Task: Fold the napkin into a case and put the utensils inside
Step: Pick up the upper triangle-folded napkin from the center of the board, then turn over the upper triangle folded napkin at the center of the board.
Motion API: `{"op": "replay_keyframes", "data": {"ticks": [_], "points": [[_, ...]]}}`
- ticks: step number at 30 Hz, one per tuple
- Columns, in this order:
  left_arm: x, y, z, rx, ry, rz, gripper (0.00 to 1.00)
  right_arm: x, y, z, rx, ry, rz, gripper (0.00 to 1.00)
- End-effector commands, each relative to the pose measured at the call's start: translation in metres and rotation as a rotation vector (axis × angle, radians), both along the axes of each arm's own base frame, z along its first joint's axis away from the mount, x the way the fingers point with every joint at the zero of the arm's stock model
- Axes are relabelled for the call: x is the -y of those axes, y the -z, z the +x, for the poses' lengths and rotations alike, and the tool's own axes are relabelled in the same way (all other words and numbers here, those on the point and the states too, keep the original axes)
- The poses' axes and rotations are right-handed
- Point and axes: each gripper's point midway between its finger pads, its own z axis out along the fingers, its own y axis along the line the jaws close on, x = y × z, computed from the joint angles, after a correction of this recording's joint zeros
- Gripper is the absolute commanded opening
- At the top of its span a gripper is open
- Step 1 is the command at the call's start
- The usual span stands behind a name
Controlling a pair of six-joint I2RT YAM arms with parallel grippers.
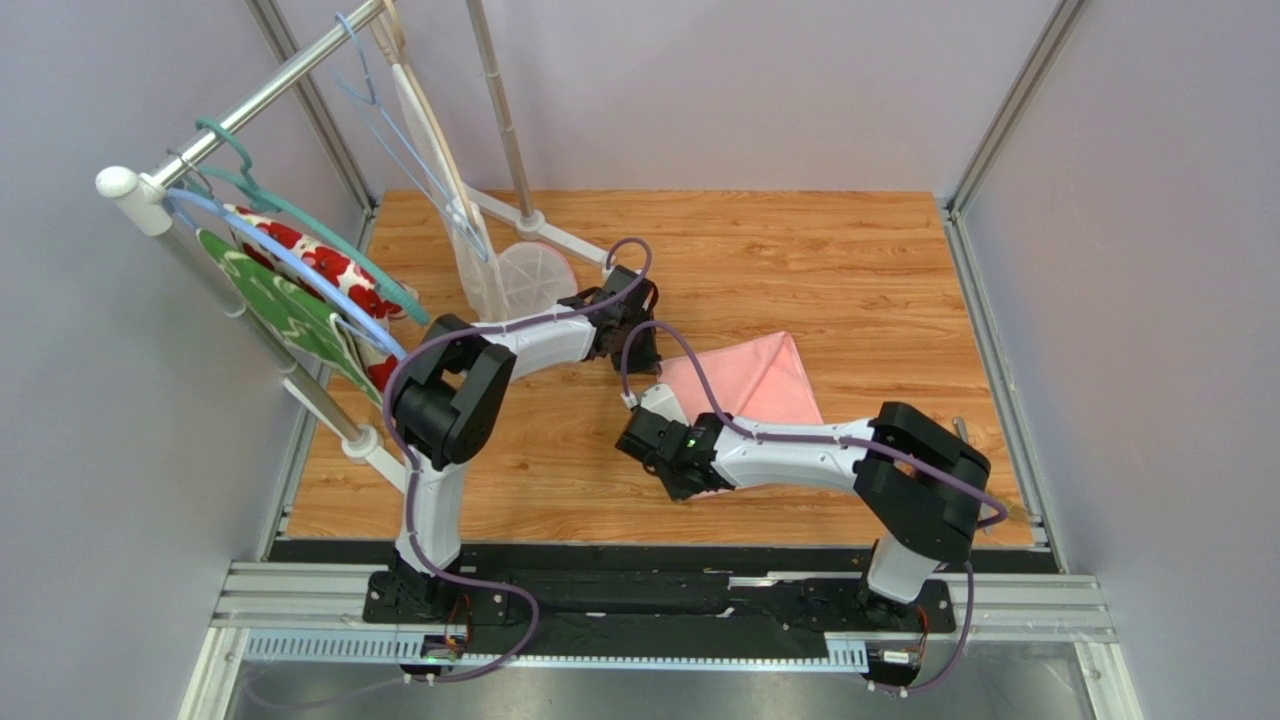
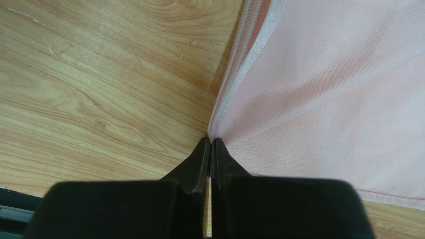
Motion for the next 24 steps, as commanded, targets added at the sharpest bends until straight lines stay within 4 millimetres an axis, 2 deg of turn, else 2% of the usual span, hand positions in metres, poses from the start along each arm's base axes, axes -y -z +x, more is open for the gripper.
{"op": "replay_keyframes", "data": {"ticks": [1, 2, 3, 4, 5, 7, 8, 9, 10, 11, 12, 13, 14, 15, 16, 17, 18, 20, 21, 22, 24], "points": [[-0.024, -0.003, -0.008, -0.018, -0.021, 0.030, 0.00, -0.015, -0.004, 0.001, -0.005, -0.021, 0.056, 0.00], [-0.030, -0.005, -0.009, -0.024, -0.036, 0.024, 0.00, -0.022, -0.010, 0.001, -0.012, -0.033, 0.087, 0.00], [-0.033, -0.019, -0.006, 0.005, -0.046, 0.016, 0.00, -0.031, -0.018, 0.001, -0.012, -0.048, 0.123, 0.00], [-0.040, -0.024, -0.008, 0.006, -0.056, 0.030, 0.00, -0.040, -0.029, -0.001, -0.015, -0.067, 0.169, 0.00], [-0.046, -0.041, -0.005, 0.049, -0.065, 0.034, 0.00, -0.053, -0.036, -0.006, -0.040, -0.092, 0.227, 0.00], [-0.057, -0.057, -0.006, 0.073, -0.083, 0.042, 0.00, -0.077, -0.056, -0.009, -0.054, -0.123, 0.334, 0.00], [-0.061, -0.076, -0.008, 0.109, -0.088, 0.029, 0.00, -0.088, -0.063, -0.018, -0.092, -0.153, 0.383, 0.00], [-0.065, -0.084, -0.011, 0.117, -0.089, 0.026, 0.00, -0.097, -0.072, -0.019, -0.100, -0.159, 0.426, 0.00], [-0.074, -0.091, -0.012, 0.127, -0.110, 0.045, 0.00, -0.110, -0.086, -0.020, -0.097, -0.180, 0.479, 0.00], [-0.081, -0.110, -0.014, 0.170, -0.120, 0.040, 0.00, -0.121, -0.097, -0.027, -0.133, -0.211, 0.532, 0.00], [-0.087, -0.116, -0.018, 0.179, -0.128, 0.047, 0.00, -0.129, -0.106, -0.030, -0.145, -0.224, 0.569, 0.00], [-0.092, -0.124, -0.021, 0.194, -0.134, 0.052, 0.00, -0.143, -0.125, -0.030, -0.137, -0.254, 0.641, 0.00], [-0.100, -0.141, -0.023, 0.237, -0.147, 0.054, 0.00, -0.152, -0.138, -0.039, -0.173, -0.296, 0.697, 0.00], [-0.109, -0.146, -0.030, 0.235, -0.154, 0.073, 0.00, -0.159, -0.149, -0.043, -0.189, -0.314, 0.739, 0.00], [-0.117, -0.154, -0.031, 0.251, -0.166, 0.082, 0.00, -0.173, -0.171, -0.046, -0.178, -0.351, 0.812, 0.00], [-0.127, -0.176, -0.033, 0.306, -0.186, 0.085, 0.00, -0.180, -0.184, -0.055, -0.210, -0.390, 0.859, 0.00], [-0.137, -0.183, -0.038, 0.315, -0.198, 0.106, 0.00, -0.186, -0.196, -0.057, -0.220, -0.405, 0.902, 0.00], [-0.157, -0.220, -0.040, 0.414, -0.238, 0.124, 0.00, -0.199, -0.226, -0.066, -0.243, -0.458, 1.014, 0.00], [-0.164, -0.229, -0.043, 0.434, -0.241, 0.141, 0.00, -0.202, -0.235, -0.068, -0.252, -0.471, 1.048, 0.00], [-0.168, -0.250, -0.043, 0.485, -0.235, 0.148, 0.00, -0.208, -0.249, -0.070, -0.256, -0.481, 1.118, 0.00], [-0.170, -0.269, -0.044, 0.529, -0.223, 0.143, 0.00, -0.209, -0.255, -0.072, -0.286, -0.490, 1.176, 0.00]]}}
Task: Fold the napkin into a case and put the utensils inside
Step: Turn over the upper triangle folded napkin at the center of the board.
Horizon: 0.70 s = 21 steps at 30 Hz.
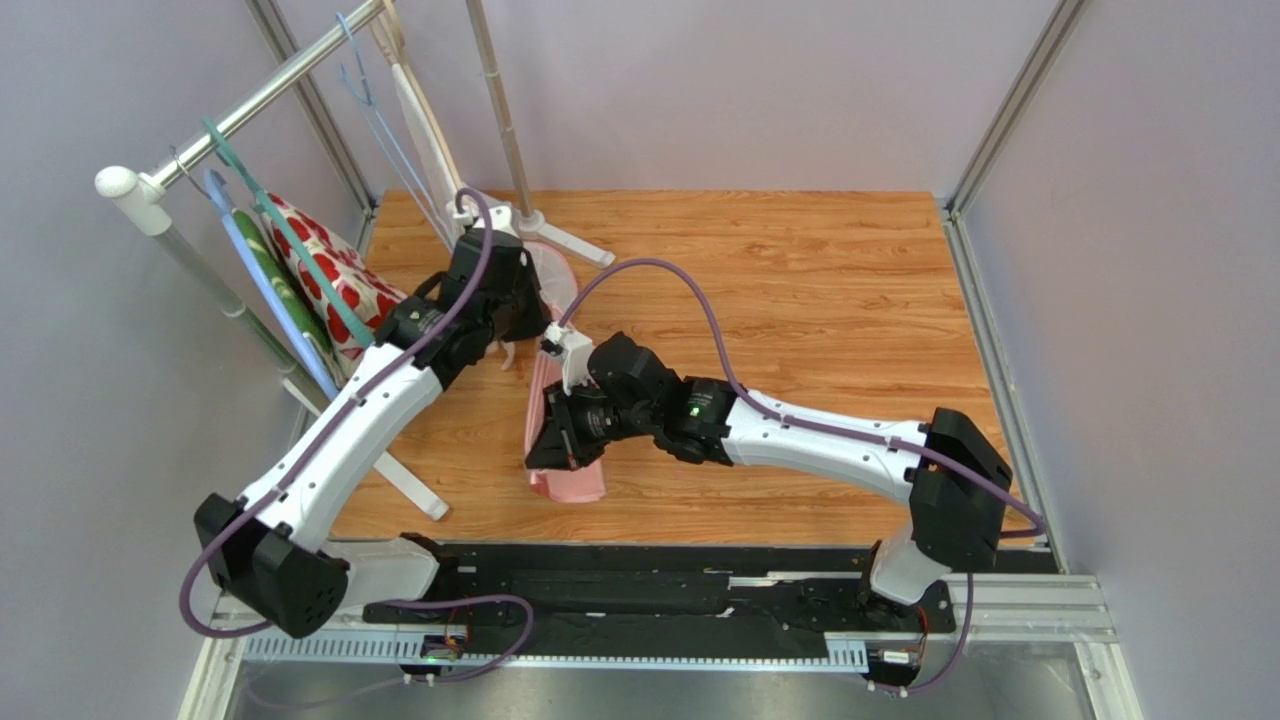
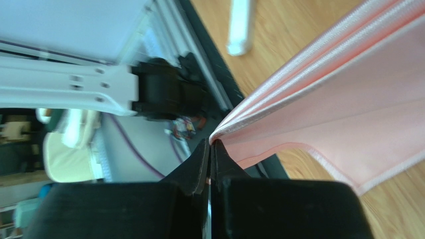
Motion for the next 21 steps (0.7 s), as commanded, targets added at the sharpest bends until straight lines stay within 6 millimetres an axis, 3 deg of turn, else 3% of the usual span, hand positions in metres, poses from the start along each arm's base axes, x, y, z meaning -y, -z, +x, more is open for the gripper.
{"op": "replay_keyframes", "data": {"ticks": [1, 2, 3, 5, 6, 7, 8, 9, 10, 12, 13, 16, 19, 21], "points": [[-0.023, -0.067, 0.004, 0.172, -0.015, 0.063, 0.00, -0.020, -0.083, -0.025, -0.095, -0.129, 0.343, 0.00], [-0.017, -0.063, 0.007, 0.159, 0.004, 0.058, 0.00, -0.019, -0.082, -0.022, -0.109, -0.123, 0.366, 0.00], [-0.011, -0.063, 0.013, 0.167, 0.016, 0.044, 0.00, -0.011, -0.061, -0.015, -0.145, -0.092, 0.350, 0.00], [0.009, -0.038, 0.024, 0.100, 0.068, 0.027, 0.00, -0.005, -0.056, -0.008, -0.206, -0.081, 0.396, 0.00], [0.021, -0.032, 0.029, 0.091, 0.093, 0.014, 0.00, 0.008, -0.029, 0.002, -0.259, -0.039, 0.368, 0.00], [0.031, -0.009, 0.039, 0.049, 0.102, 0.034, 0.00, 0.012, -0.036, 0.004, -0.249, -0.055, 0.438, 0.00], [0.039, 0.002, 0.044, 0.032, 0.108, 0.041, 0.00, 0.019, -0.026, 0.006, -0.304, -0.029, 0.440, 0.00], [0.052, 0.009, 0.048, 0.020, 0.132, 0.031, 0.00, 0.032, -0.006, 0.013, -0.337, 0.008, 0.421, 0.00], [0.069, 0.027, 0.057, -0.021, 0.153, 0.027, 0.00, 0.038, -0.002, 0.015, -0.345, 0.009, 0.438, 0.00], [0.100, 0.044, 0.062, -0.034, 0.208, 0.034, 0.00, 0.053, 0.011, 0.027, -0.379, 0.062, 0.441, 0.00], [0.118, 0.060, 0.071, -0.067, 0.234, 0.033, 0.00, 0.066, 0.028, 0.024, -0.393, 0.080, 0.438, 0.00], [0.155, 0.084, 0.080, -0.092, 0.272, 0.036, 0.00, 0.097, 0.060, 0.032, -0.444, 0.161, 0.417, 0.00], [0.166, 0.088, 0.085, -0.076, 0.247, 0.024, 0.00, 0.117, 0.080, 0.040, -0.462, 0.207, 0.388, 0.00], [0.165, 0.081, 0.088, -0.039, 0.222, 0.005, 0.00, 0.117, 0.080, 0.037, -0.444, 0.189, 0.359, 0.00]]}}
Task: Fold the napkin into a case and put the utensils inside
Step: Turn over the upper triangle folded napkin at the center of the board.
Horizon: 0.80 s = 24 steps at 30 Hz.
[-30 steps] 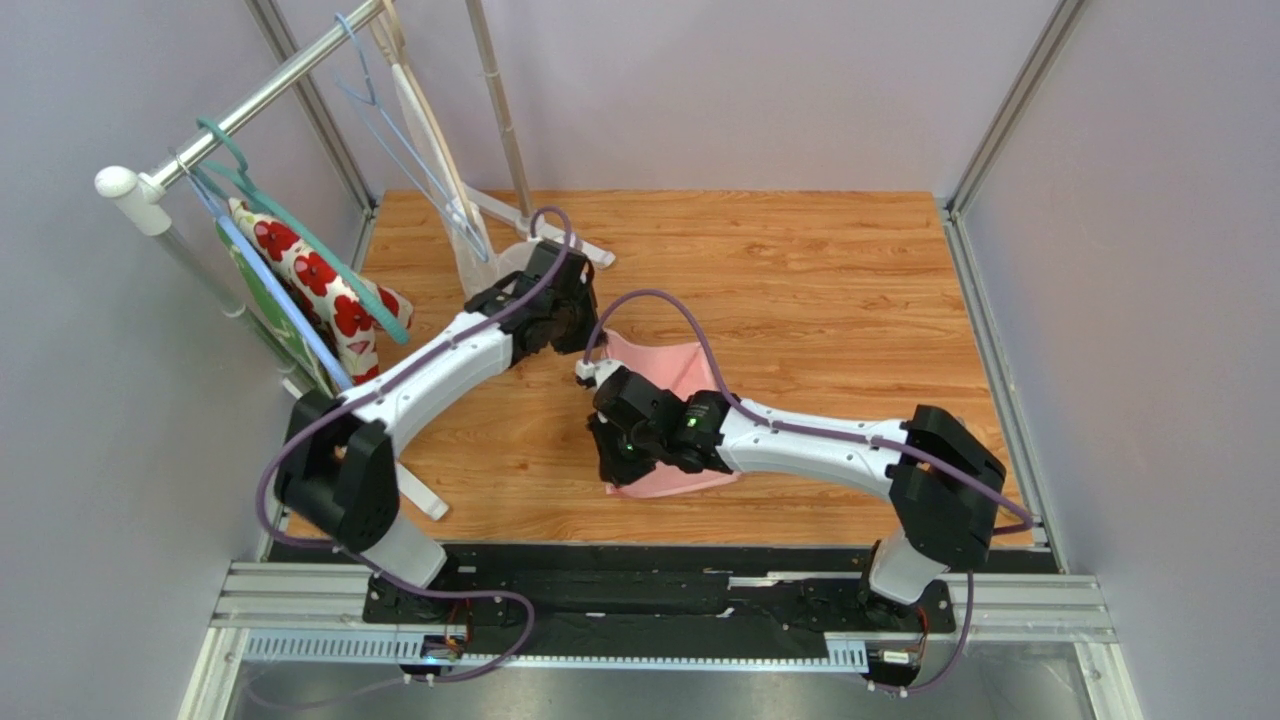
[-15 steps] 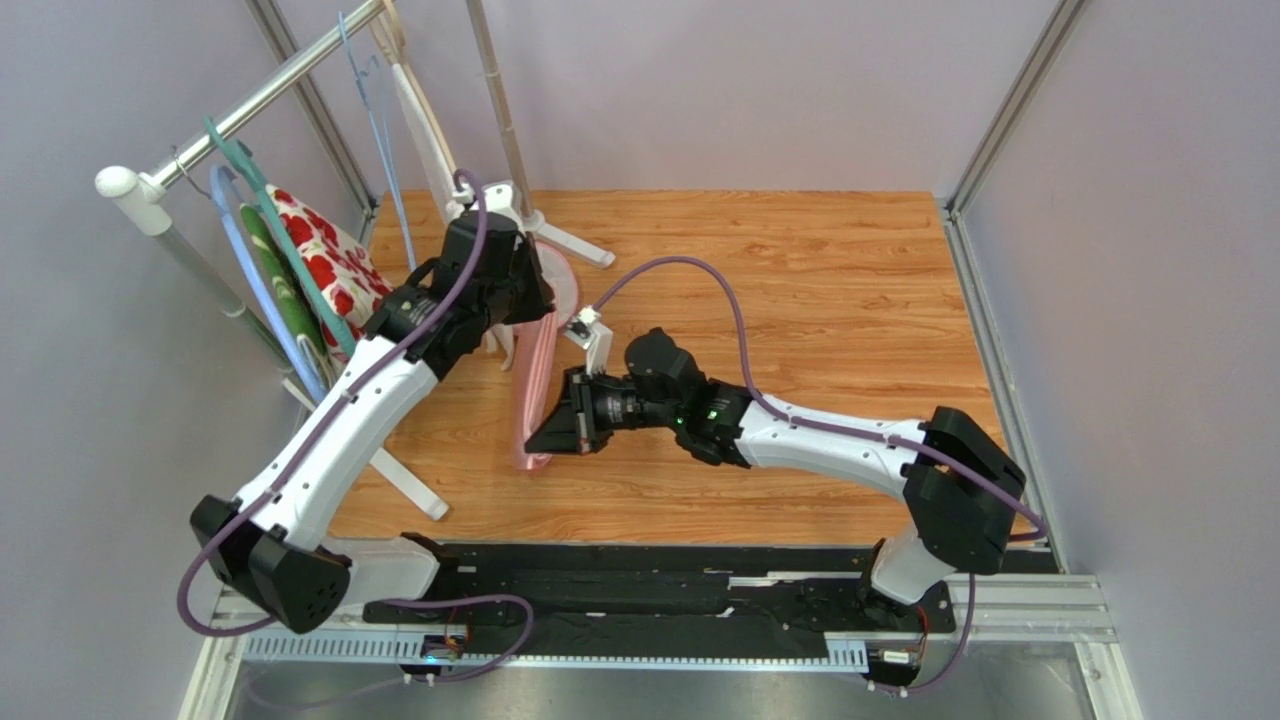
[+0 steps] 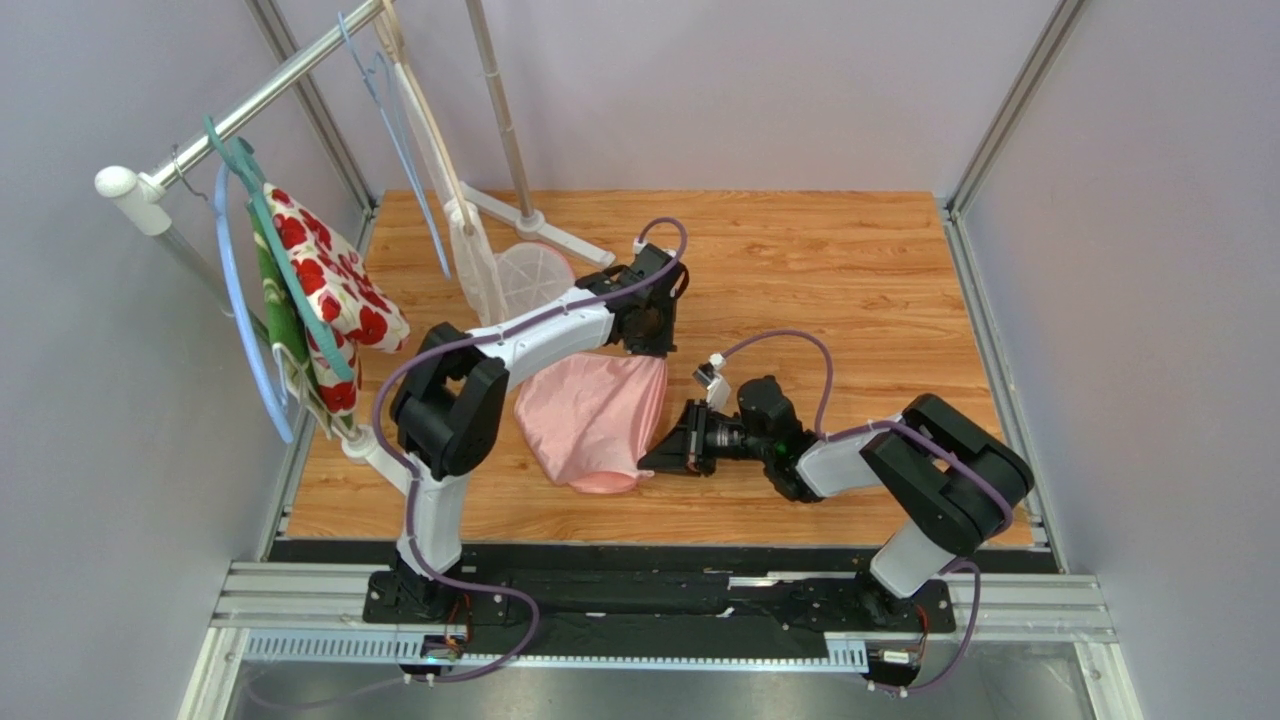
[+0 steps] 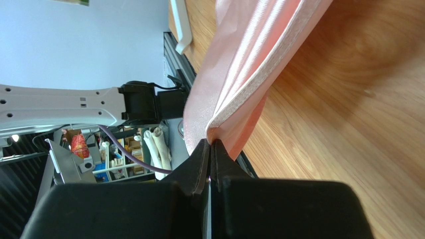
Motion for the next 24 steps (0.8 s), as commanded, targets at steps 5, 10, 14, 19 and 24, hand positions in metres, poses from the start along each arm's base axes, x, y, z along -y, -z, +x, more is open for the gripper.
{"op": "replay_keyframes", "data": {"ticks": [5, 10, 14, 19, 24], "points": [[-0.018, -0.118, 0.022, 0.320, -0.135, -0.156, 0.00, -0.027, -0.039, -0.019, 0.199, -0.176, -0.054, 0.00], [-0.083, -0.179, -0.009, 0.439, -0.222, -0.188, 0.00, -0.077, -0.105, -0.034, 0.296, -0.269, 0.016, 0.00], [-0.139, -0.218, -0.037, 0.514, -0.283, -0.190, 0.00, -0.118, -0.146, -0.055, 0.346, -0.349, 0.085, 0.00], [-0.199, -0.285, -0.075, 0.683, -0.345, -0.195, 0.00, -0.166, -0.205, -0.074, 0.400, -0.429, 0.209, 0.00], [-0.227, -0.319, -0.094, 0.769, -0.366, -0.130, 0.00, -0.184, -0.228, -0.082, 0.398, -0.467, 0.280, 0.00]]}}
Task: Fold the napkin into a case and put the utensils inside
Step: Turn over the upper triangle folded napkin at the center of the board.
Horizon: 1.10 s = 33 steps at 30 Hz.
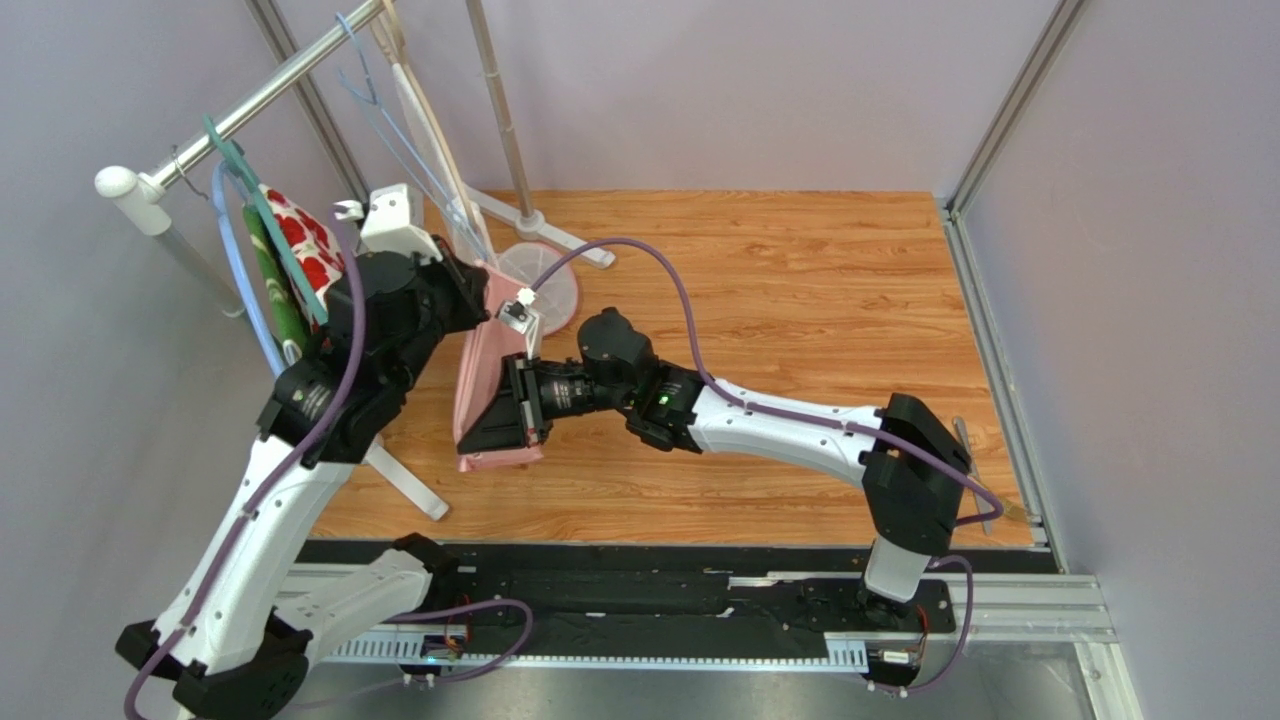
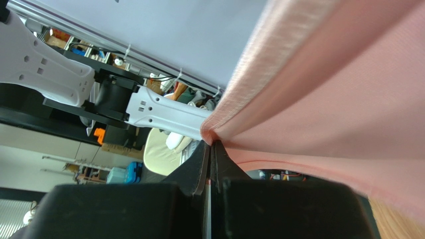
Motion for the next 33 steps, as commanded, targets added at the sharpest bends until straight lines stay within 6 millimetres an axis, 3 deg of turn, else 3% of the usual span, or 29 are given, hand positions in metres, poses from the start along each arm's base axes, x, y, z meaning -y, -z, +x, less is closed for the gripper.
{"op": "replay_keyframes", "data": {"ticks": [1, 3, 5, 6, 8, 9, 10, 11, 12, 14, 15, 16, 17, 18, 19, 20, 21, 24, 26, 32, 33], "points": [[-0.024, -0.024, -0.003, 0.064, -0.063, 0.089, 0.00, -0.005, -0.019, -0.016, -0.016, -0.085, 0.038, 0.00], [-0.020, -0.015, 0.003, 0.044, -0.061, 0.099, 0.00, 0.002, -0.015, -0.014, -0.023, -0.079, 0.048, 0.00], [-0.001, -0.002, 0.017, 0.020, -0.006, 0.092, 0.00, 0.009, -0.005, -0.012, -0.067, -0.074, 0.038, 0.00], [0.012, 0.022, 0.030, -0.040, 0.021, 0.105, 0.00, 0.018, 0.013, -0.007, -0.087, -0.058, 0.031, 0.00], [0.037, 0.043, 0.048, -0.071, 0.089, 0.083, 0.00, 0.034, 0.025, 0.003, -0.146, -0.024, 0.028, 0.00], [0.049, 0.061, 0.056, -0.110, 0.115, 0.075, 0.00, 0.045, 0.047, 0.003, -0.176, -0.010, 0.012, 0.00], [0.070, 0.090, 0.069, -0.181, 0.173, 0.077, 0.00, 0.054, 0.052, 0.005, -0.196, -0.001, 0.023, 0.00], [0.091, 0.096, 0.077, -0.169, 0.215, 0.067, 0.00, 0.064, 0.056, 0.015, -0.245, 0.028, 0.032, 0.00], [0.110, 0.125, 0.089, -0.218, 0.242, 0.098, 0.00, 0.078, 0.079, 0.015, -0.269, 0.047, 0.028, 0.00], [0.148, 0.144, 0.098, -0.213, 0.297, 0.120, 0.00, 0.101, 0.104, 0.031, -0.345, 0.108, 0.011, 0.00], [0.168, 0.172, 0.109, -0.263, 0.320, 0.134, 0.00, 0.112, 0.101, 0.035, -0.326, 0.124, 0.067, 0.00], [0.182, 0.182, 0.114, -0.266, 0.338, 0.127, 0.00, 0.130, 0.130, 0.032, -0.377, 0.158, 0.026, 0.00], [0.200, 0.192, 0.112, -0.274, 0.364, 0.137, 0.00, 0.142, 0.142, 0.045, -0.401, 0.198, 0.022, 0.00], [0.216, 0.216, 0.119, -0.303, 0.377, 0.159, 0.00, 0.150, 0.140, 0.046, -0.401, 0.201, 0.064, 0.00], [0.225, 0.223, 0.122, -0.310, 0.385, 0.159, 0.00, 0.164, 0.157, 0.040, -0.440, 0.207, 0.037, 0.00], [0.237, 0.231, 0.121, -0.322, 0.398, 0.160, 0.00, 0.174, 0.172, 0.049, -0.470, 0.241, 0.022, 0.00], [0.246, 0.242, 0.126, -0.336, 0.397, 0.157, 0.00, 0.180, 0.175, 0.045, -0.470, 0.228, 0.032, 0.00], [0.264, 0.256, 0.130, -0.347, 0.411, 0.161, 0.00, 0.198, 0.206, 0.043, -0.497, 0.266, -0.030, 0.00], [0.269, 0.260, 0.130, -0.355, 0.414, 0.155, 0.00, 0.206, 0.215, 0.041, -0.506, 0.286, -0.054, 0.00], [0.259, 0.248, 0.124, -0.322, 0.373, 0.147, 0.00, 0.208, 0.213, 0.044, -0.501, 0.285, -0.060, 0.00], [0.254, 0.230, 0.125, -0.291, 0.354, 0.140, 0.00, 0.204, 0.209, 0.046, -0.491, 0.276, -0.053, 0.00]]}}
